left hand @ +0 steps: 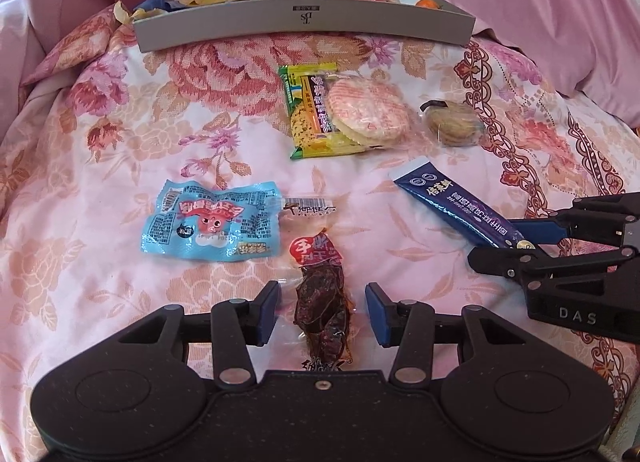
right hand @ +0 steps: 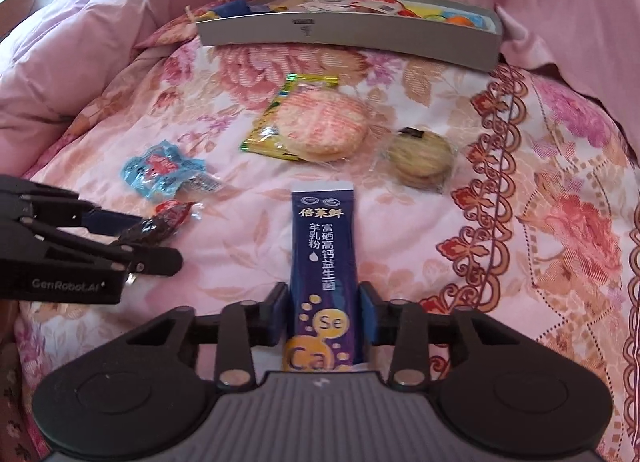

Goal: Organize snacks
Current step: 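Close the left tool on the jerky stick while the right tool grips the blue stick, then carry the jerky stick and blue stick over the grey tray with both tools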

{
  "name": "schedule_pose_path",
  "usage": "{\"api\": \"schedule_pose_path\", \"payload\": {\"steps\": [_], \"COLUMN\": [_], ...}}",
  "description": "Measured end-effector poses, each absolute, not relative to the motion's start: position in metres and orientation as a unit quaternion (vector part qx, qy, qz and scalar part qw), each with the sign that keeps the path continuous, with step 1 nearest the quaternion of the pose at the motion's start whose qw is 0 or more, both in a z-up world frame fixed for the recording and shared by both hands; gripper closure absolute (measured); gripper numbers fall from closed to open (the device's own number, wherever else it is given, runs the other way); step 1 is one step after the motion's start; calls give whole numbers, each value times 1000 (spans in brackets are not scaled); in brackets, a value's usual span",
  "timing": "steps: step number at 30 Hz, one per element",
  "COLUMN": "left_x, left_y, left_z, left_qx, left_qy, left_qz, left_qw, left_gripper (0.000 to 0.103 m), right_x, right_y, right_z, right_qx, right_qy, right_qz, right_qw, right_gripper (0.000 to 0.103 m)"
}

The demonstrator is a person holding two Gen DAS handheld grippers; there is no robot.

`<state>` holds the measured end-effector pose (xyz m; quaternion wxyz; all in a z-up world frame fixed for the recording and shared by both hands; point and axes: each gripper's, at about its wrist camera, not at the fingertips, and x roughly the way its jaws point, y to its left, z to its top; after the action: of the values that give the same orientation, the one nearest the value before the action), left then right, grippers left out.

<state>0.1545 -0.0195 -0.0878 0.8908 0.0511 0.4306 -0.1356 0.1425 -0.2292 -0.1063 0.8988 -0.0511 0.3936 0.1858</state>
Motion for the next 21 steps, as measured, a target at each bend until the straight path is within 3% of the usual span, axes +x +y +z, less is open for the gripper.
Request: {"api": "schedule_pose_path", "payload": {"steps": [11, 21], "left_x": [147, 147], "left_y": [-22, -14], "left_z": [-78, -62], "left_qx": [60, 35], "left_qy": [386, 341], "left_qz": [-132, -90], "left_qw": [911, 935], "left_gripper": [55, 55], "right_x": [113, 110], "right_y": [-188, -189], "right_z": [-111, -103], "right_qx": [-253, -268], "right_qy": [296, 234], "right_qz": [163, 139], "right_qw": [907, 924], "right_gripper": [71, 71]}}
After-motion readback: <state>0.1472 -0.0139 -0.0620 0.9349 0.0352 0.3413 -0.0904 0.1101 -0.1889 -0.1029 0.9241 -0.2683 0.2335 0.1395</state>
